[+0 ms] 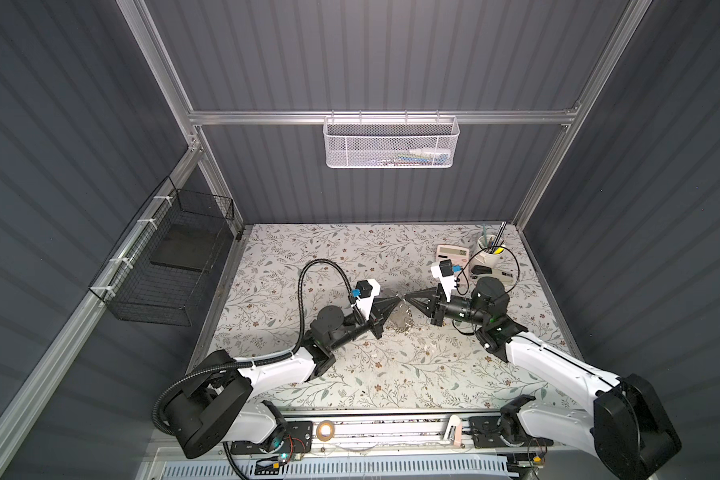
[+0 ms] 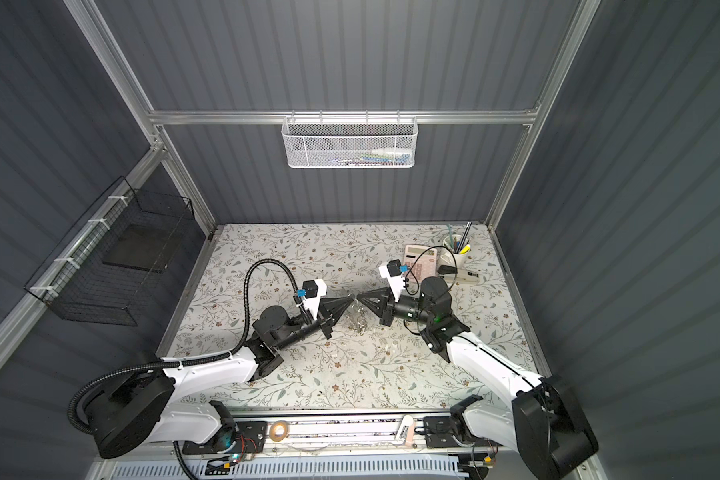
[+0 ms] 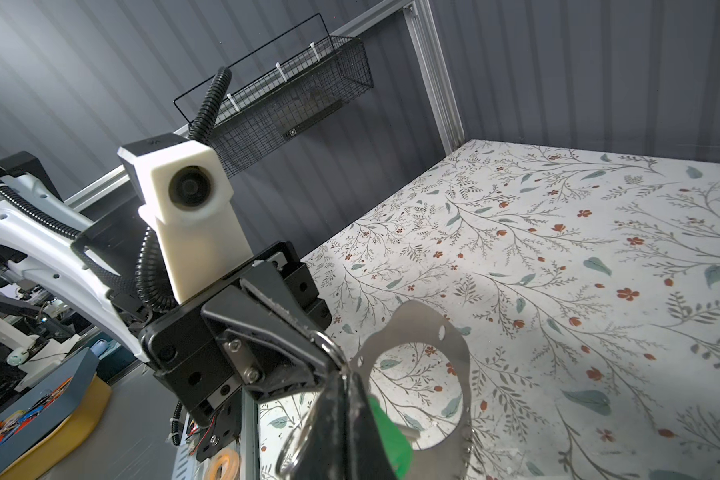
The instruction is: Put the keys on the keyring
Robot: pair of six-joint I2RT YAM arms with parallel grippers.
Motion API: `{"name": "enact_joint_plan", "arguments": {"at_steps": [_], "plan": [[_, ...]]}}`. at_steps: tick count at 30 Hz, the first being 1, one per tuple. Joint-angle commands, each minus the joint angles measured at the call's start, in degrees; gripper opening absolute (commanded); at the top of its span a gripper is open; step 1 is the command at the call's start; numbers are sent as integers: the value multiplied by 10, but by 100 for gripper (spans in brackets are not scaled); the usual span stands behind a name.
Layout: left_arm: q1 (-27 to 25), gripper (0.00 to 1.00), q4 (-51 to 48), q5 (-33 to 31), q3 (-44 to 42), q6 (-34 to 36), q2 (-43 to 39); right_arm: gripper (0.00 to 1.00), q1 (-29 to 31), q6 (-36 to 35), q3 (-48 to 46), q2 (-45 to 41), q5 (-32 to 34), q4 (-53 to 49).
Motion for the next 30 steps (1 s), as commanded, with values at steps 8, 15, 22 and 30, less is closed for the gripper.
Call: {"name": "enact_joint_plan", "arguments": {"at_steps": [8,15,22,30], "plan": [[2,0,166,6,-1,-44,13,0,0,-3,26,-14,-7,-63],[2,0,231,-20,-7,-70,45,0,1,-30,19,-67,44,-107],[3,0,279,-20,0,-90,74,0,0,-41,25,-67,82,-145],[3,0,286,1,30,-108,103,5,-1,-37,34,-48,77,-153]]}}
